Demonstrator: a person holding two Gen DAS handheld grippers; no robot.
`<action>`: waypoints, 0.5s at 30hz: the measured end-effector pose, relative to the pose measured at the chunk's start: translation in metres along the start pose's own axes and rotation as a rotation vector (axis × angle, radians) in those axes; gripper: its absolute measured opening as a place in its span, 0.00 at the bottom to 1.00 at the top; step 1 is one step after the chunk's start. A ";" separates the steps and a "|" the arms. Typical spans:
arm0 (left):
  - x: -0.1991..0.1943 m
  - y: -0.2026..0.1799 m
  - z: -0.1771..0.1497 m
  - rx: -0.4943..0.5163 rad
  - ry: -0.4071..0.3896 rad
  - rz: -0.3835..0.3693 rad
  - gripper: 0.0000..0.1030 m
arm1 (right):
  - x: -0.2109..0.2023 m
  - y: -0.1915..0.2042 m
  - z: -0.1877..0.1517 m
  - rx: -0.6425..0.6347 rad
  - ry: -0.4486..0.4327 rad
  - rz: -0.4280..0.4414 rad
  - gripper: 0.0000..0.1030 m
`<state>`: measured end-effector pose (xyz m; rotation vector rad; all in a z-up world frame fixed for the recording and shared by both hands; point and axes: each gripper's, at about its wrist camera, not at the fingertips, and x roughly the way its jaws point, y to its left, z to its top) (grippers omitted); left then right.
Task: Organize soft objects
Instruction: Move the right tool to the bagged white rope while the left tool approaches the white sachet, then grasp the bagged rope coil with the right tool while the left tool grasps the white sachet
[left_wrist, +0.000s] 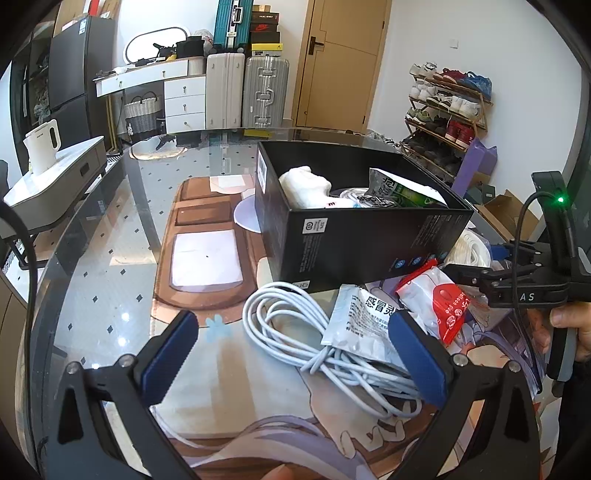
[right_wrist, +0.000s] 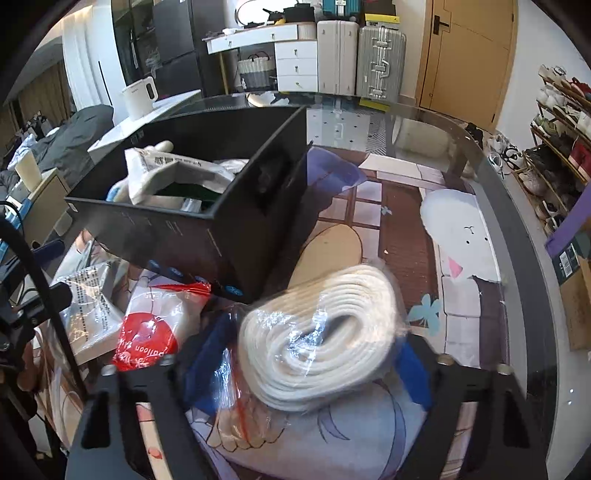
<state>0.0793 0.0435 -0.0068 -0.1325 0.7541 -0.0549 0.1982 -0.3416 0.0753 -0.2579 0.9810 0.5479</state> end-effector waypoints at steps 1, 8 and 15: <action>0.000 0.000 0.000 0.000 -0.001 -0.002 1.00 | -0.002 -0.001 -0.002 -0.002 -0.006 0.005 0.71; -0.001 -0.002 0.000 0.008 -0.006 0.003 1.00 | -0.011 -0.002 -0.013 -0.009 -0.028 0.027 0.60; -0.007 -0.010 0.002 0.027 -0.003 -0.023 1.00 | -0.025 -0.001 -0.013 -0.013 -0.058 0.056 0.53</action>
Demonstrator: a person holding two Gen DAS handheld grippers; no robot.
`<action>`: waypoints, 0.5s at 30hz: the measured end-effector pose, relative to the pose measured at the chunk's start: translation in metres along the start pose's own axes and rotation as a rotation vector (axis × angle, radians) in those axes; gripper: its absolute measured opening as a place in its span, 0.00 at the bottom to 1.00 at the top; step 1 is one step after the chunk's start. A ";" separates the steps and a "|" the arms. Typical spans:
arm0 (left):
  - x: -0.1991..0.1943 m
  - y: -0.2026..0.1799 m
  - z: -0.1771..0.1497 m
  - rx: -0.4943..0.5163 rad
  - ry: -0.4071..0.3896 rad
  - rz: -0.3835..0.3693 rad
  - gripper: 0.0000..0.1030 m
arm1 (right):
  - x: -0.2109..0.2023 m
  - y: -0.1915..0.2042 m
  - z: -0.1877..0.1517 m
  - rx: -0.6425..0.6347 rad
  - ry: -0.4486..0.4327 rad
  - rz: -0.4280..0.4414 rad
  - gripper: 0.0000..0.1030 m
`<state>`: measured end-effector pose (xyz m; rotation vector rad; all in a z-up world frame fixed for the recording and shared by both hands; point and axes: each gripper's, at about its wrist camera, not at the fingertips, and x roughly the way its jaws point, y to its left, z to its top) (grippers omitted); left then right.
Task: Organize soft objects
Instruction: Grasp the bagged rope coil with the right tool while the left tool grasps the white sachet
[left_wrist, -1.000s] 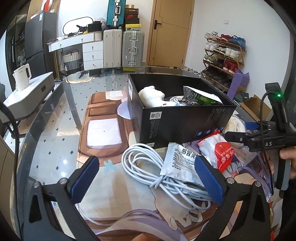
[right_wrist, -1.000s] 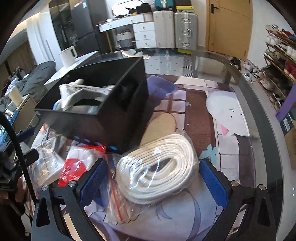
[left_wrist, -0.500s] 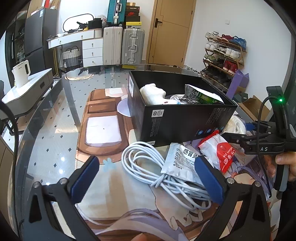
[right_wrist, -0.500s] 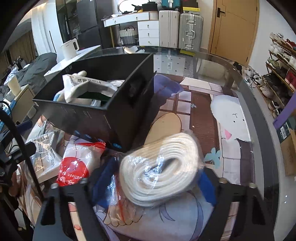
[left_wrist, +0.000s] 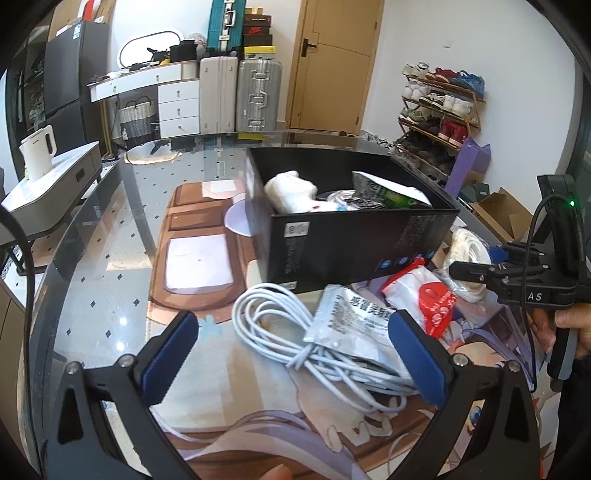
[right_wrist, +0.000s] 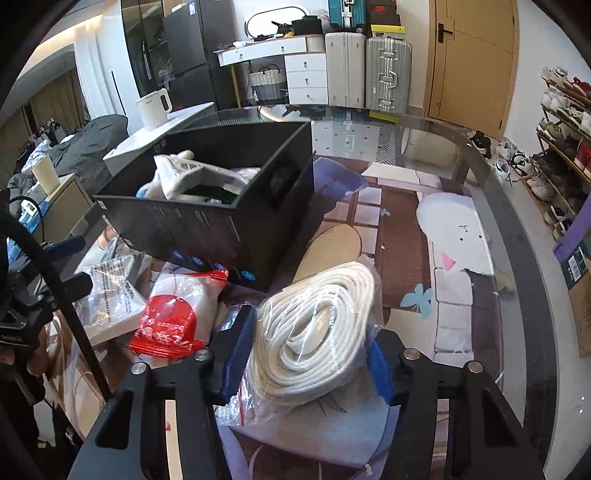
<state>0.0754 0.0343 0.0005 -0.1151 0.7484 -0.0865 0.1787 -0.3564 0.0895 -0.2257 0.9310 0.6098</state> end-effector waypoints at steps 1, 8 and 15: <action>0.000 -0.002 0.001 0.008 0.001 -0.007 1.00 | -0.004 0.001 -0.001 0.001 -0.009 0.004 0.52; 0.004 -0.023 0.003 0.081 0.030 -0.036 1.00 | -0.009 -0.002 -0.007 0.006 -0.002 0.019 0.49; 0.013 -0.045 0.007 0.185 0.074 -0.049 1.00 | -0.007 -0.007 -0.010 0.028 0.010 0.042 0.52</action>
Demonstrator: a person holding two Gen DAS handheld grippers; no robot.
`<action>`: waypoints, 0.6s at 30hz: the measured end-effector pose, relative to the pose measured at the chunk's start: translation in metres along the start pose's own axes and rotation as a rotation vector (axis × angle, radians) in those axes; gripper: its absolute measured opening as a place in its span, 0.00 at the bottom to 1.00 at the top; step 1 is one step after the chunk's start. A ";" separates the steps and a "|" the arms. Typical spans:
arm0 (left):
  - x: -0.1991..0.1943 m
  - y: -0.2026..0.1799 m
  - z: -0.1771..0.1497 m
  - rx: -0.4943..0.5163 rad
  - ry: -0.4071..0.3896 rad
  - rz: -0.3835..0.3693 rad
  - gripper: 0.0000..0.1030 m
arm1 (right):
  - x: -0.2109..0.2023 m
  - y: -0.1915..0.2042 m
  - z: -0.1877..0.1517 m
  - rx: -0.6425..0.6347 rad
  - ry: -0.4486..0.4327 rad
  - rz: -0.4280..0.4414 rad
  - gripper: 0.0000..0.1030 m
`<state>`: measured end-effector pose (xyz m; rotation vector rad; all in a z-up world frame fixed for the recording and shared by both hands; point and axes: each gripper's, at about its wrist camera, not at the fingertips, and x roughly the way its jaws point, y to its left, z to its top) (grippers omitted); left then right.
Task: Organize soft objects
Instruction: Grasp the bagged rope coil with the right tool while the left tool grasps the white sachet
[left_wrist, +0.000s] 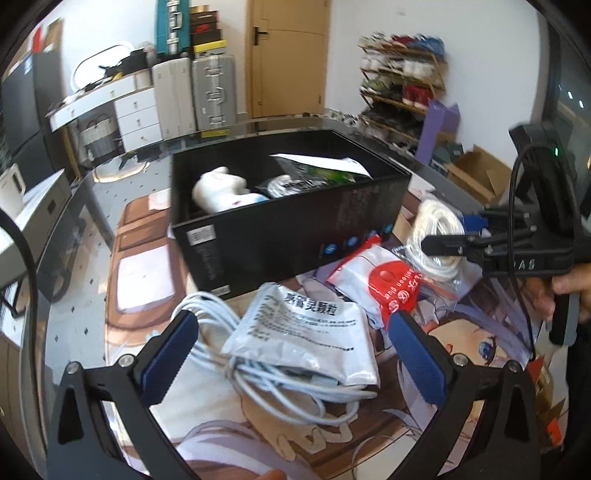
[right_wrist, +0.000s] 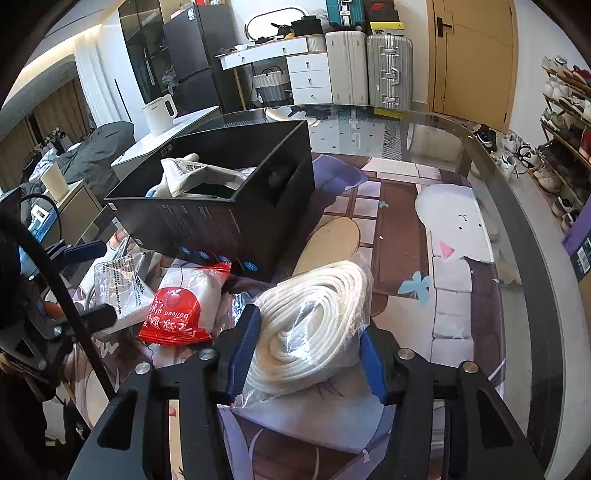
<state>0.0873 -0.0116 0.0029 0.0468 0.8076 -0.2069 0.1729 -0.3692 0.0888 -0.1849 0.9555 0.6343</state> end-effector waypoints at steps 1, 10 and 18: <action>0.002 -0.002 0.002 0.015 0.008 -0.001 1.00 | 0.000 0.000 0.000 -0.002 0.002 0.000 0.52; 0.020 -0.013 0.008 0.115 0.066 -0.005 0.83 | 0.001 0.000 -0.001 -0.005 0.008 0.010 0.54; 0.018 -0.011 0.010 0.113 0.066 -0.017 0.81 | 0.002 0.001 -0.002 -0.013 0.017 0.009 0.58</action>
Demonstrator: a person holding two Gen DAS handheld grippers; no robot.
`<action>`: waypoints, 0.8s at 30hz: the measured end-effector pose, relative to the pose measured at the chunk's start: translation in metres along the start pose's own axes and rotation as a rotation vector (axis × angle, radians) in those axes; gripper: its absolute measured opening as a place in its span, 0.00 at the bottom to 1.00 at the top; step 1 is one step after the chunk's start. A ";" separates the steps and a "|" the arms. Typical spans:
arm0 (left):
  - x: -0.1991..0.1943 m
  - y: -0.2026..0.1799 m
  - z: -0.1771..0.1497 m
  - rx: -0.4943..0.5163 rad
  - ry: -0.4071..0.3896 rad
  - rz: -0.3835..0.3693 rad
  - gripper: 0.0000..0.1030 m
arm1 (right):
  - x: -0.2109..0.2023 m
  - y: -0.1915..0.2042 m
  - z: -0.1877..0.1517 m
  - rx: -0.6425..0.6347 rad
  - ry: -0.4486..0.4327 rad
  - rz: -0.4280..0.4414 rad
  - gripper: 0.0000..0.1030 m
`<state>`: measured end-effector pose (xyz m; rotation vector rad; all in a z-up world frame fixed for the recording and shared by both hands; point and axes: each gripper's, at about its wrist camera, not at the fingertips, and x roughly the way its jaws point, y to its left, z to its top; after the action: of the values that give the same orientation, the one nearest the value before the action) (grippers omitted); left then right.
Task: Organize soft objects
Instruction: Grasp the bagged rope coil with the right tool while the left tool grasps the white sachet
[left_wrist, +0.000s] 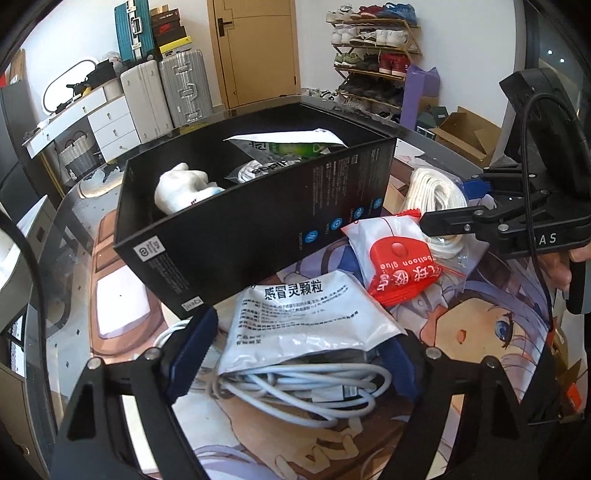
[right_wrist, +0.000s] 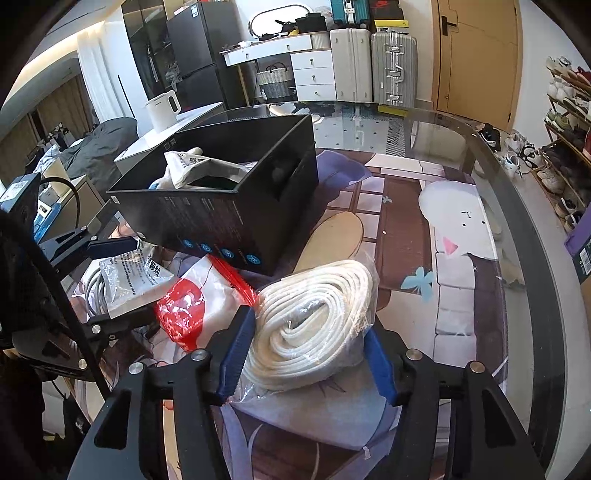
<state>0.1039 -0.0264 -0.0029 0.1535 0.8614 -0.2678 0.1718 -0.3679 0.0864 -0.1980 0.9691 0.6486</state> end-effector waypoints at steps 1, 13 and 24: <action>-0.001 0.001 0.000 -0.006 0.000 -0.004 0.81 | 0.000 0.000 0.000 -0.001 0.002 0.001 0.58; -0.009 0.002 -0.001 -0.062 0.008 -0.101 0.89 | -0.004 -0.005 -0.007 -0.043 0.028 -0.008 0.76; -0.001 0.022 0.004 -0.186 0.024 -0.120 0.85 | 0.000 0.003 -0.007 -0.071 0.038 -0.018 0.84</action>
<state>0.1124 -0.0065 0.0009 -0.0684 0.9160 -0.2970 0.1652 -0.3686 0.0828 -0.2824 0.9801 0.6650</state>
